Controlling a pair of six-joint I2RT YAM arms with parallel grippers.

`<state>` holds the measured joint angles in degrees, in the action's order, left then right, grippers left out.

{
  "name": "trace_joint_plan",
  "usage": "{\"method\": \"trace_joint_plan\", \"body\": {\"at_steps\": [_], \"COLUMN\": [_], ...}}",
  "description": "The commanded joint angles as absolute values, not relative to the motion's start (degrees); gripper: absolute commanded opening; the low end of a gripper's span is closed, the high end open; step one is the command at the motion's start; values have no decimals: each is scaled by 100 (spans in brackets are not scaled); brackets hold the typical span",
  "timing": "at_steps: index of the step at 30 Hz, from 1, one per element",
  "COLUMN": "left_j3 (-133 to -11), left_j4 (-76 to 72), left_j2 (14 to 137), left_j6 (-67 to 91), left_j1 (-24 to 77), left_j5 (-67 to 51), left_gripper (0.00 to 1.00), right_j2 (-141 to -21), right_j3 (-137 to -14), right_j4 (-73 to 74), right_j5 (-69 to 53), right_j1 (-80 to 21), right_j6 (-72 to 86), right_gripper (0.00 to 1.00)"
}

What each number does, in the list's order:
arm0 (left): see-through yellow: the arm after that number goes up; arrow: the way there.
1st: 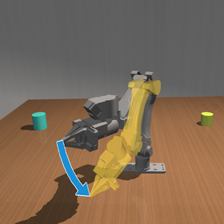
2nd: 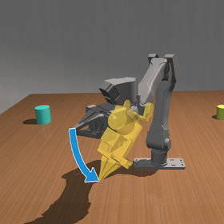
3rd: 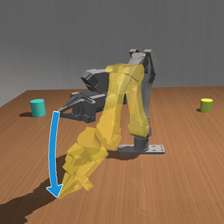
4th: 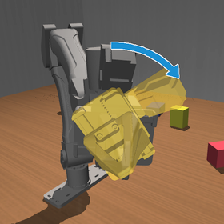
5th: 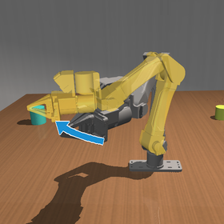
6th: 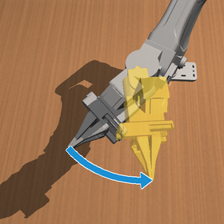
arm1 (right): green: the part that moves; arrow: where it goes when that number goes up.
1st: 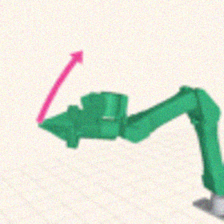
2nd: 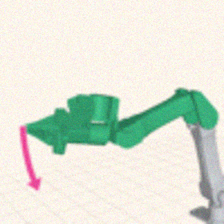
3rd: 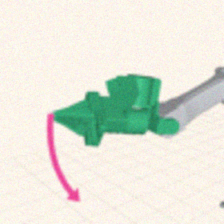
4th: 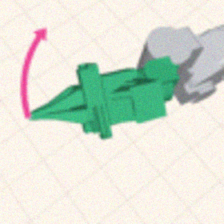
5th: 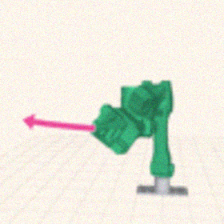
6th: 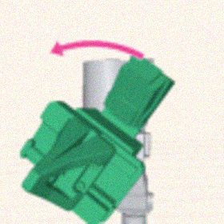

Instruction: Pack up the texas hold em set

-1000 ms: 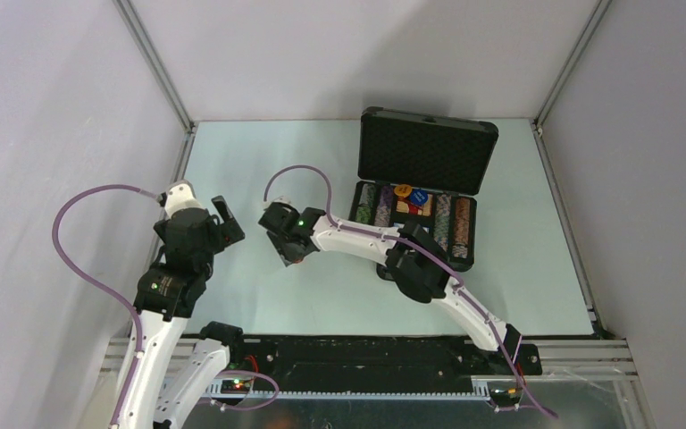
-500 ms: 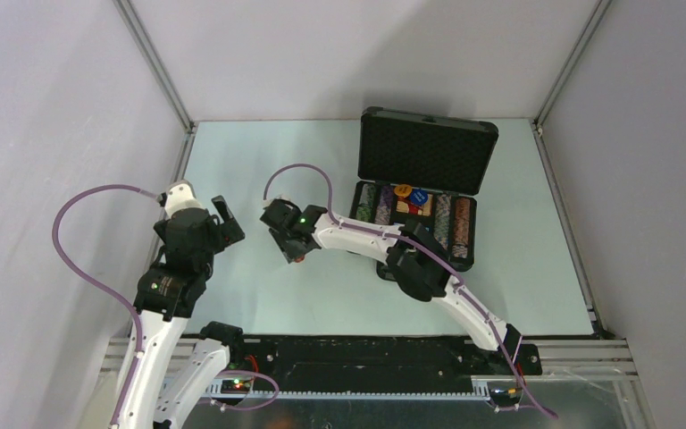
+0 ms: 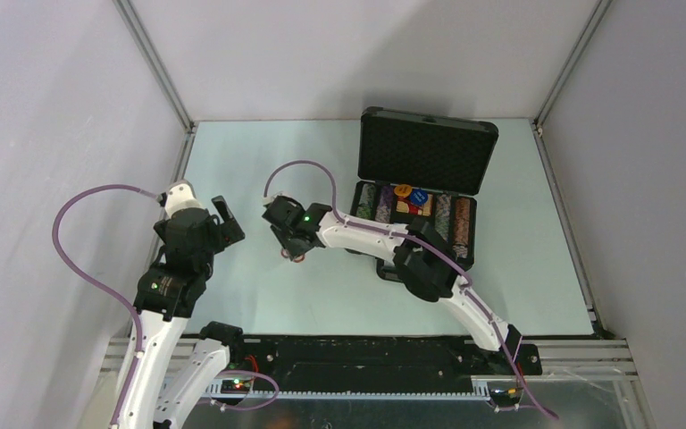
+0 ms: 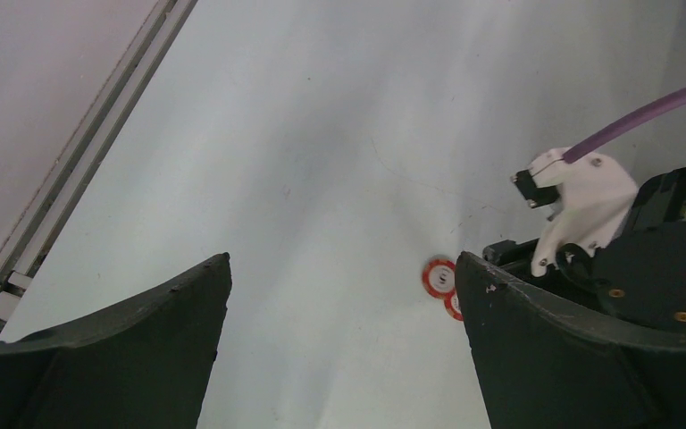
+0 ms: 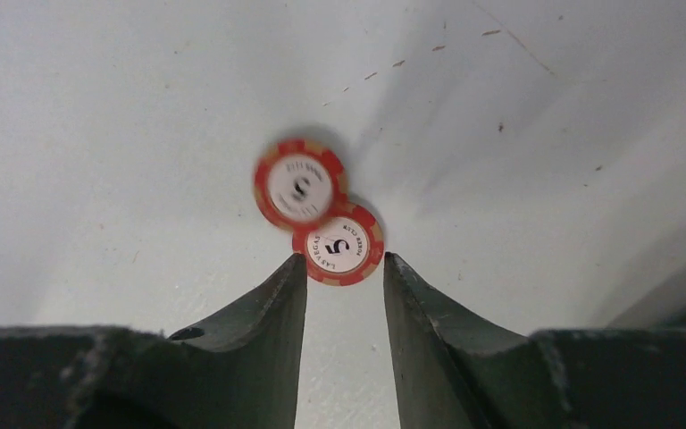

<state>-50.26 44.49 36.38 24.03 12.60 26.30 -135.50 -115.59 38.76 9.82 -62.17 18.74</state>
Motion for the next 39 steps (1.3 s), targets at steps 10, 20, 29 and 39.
{"method": "trace_joint_plan", "body": {"at_steps": [10, 20, 29, 39], "left_j3": [-5111, -5107, -5112, -5114], "left_j4": [4416, 4417, 4419, 4416], "left_j2": [3647, 3629, 3641, 3640], "left_j6": [2478, 2474, 2470, 2468], "left_j1": [1207, 1206, 1208, 1206], "left_j5": [2599, 2601, 2576, 2586], "left_gripper": [100, 100, 100, 100], "right_j2": [-12547, -13522, -13725, -14000], "right_j3": [-11139, -12063, -11894, -12001], "right_j4": [3556, 4178, 4191, 4308], "right_j5": [910, 856, 773, 770], "right_j1": [-6037, -6139, -6185, -6280], "right_j6": [1807, 2080, 2130, 2075], "right_gripper": [56, 70, 68, 63]}}
